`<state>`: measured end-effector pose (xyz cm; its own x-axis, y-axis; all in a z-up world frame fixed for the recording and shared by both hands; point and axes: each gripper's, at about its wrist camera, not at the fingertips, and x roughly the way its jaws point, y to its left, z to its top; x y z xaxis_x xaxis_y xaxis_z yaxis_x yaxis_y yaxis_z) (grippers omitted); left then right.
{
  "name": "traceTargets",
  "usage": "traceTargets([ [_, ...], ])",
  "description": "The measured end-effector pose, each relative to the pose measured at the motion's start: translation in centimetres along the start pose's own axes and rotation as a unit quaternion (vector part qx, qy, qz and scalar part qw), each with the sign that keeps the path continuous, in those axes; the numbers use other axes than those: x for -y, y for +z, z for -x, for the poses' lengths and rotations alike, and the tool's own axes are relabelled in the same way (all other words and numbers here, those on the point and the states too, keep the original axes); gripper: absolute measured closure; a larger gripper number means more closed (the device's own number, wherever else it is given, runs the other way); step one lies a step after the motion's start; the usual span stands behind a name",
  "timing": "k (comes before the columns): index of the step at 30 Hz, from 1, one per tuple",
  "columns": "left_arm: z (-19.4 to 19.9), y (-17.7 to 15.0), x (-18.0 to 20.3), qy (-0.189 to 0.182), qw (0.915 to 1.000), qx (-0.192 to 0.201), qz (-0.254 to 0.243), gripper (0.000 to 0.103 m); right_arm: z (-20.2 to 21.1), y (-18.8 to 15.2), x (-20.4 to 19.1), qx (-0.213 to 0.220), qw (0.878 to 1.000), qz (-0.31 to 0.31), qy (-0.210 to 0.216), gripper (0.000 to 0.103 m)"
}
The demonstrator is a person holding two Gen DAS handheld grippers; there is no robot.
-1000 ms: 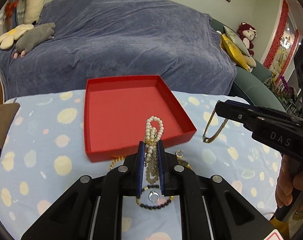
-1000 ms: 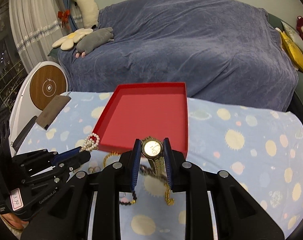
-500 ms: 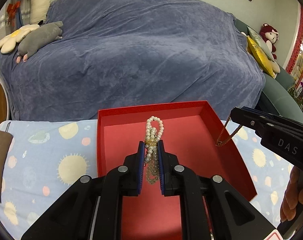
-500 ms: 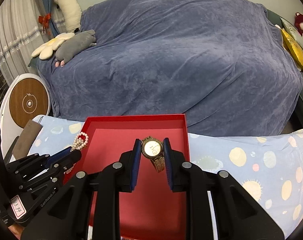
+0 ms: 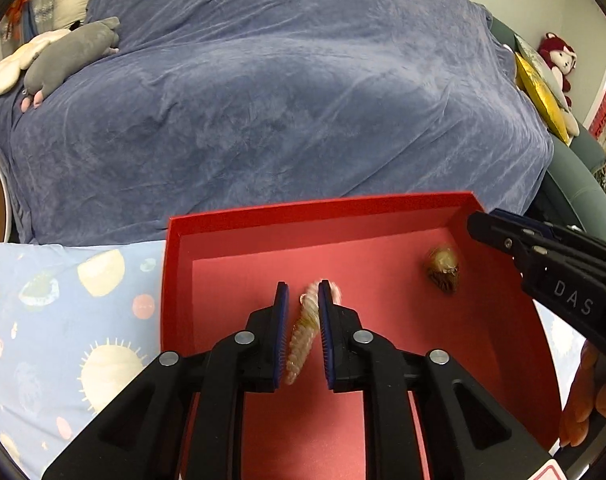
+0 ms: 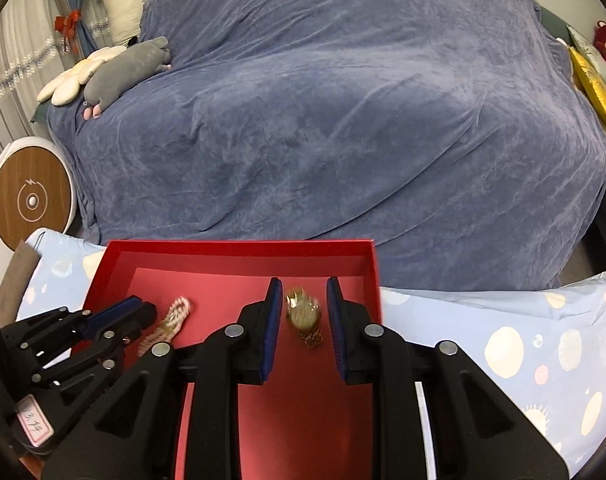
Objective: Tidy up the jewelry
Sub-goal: 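Lift both open tools out of the red box, then grasp the gold chain bangle with the left tool while the right tool grasps the silver watch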
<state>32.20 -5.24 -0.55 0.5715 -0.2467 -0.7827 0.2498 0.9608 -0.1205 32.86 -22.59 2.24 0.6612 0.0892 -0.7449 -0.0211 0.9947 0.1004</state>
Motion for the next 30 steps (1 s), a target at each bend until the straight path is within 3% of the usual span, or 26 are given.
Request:
traceTargets([
  [2, 0.6, 0.0, -0.2, 0.012, 0.9999, 0.001, 0.011, 0.057, 0.8, -0.4, 0.5, 0.003, 1.000, -0.011, 0.007, 0.077],
  [3, 1.2, -0.1, -0.2, 0.012, 0.9998, 0.005, 0.017, 0.055, 1.6, -0.7, 0.7, 0.006, 1.000, -0.014, 0.012, 0.074],
  [8, 5.7, -1.6, -0.5, 0.003, 0.9992, 0.021, 0.033, 0.054, 6.7, -3.3, 0.5, 0.015, 1.000, 0.010, 0.011, 0.072],
  [17, 14.4, -6.8, 0.3, 0.032, 0.9984, 0.036, 0.030, 0.053, 15.4, -9.7, -0.2, 0.008, 0.999, 0.022, 0.032, 0.062],
  [21, 16.3, -9.8, 0.5, 0.030, 0.9986, 0.022, 0.038, 0.051, 17.3, -11.7, -0.1, -0.005, 0.999, 0.001, 0.042, 0.062],
  [24, 17.6, -12.2, 1.2, 0.039, 0.9984, 0.019, 0.036, 0.051, 18.8, -13.7, -0.7, -0.003, 1.000, 0.006, 0.027, 0.062],
  [30, 18.6, -16.5, 1.7, 0.022, 0.9980, 0.003, 0.059, 0.051, 20.6, -17.2, -2.1, -0.005, 0.999, 0.031, 0.014, 0.062],
])
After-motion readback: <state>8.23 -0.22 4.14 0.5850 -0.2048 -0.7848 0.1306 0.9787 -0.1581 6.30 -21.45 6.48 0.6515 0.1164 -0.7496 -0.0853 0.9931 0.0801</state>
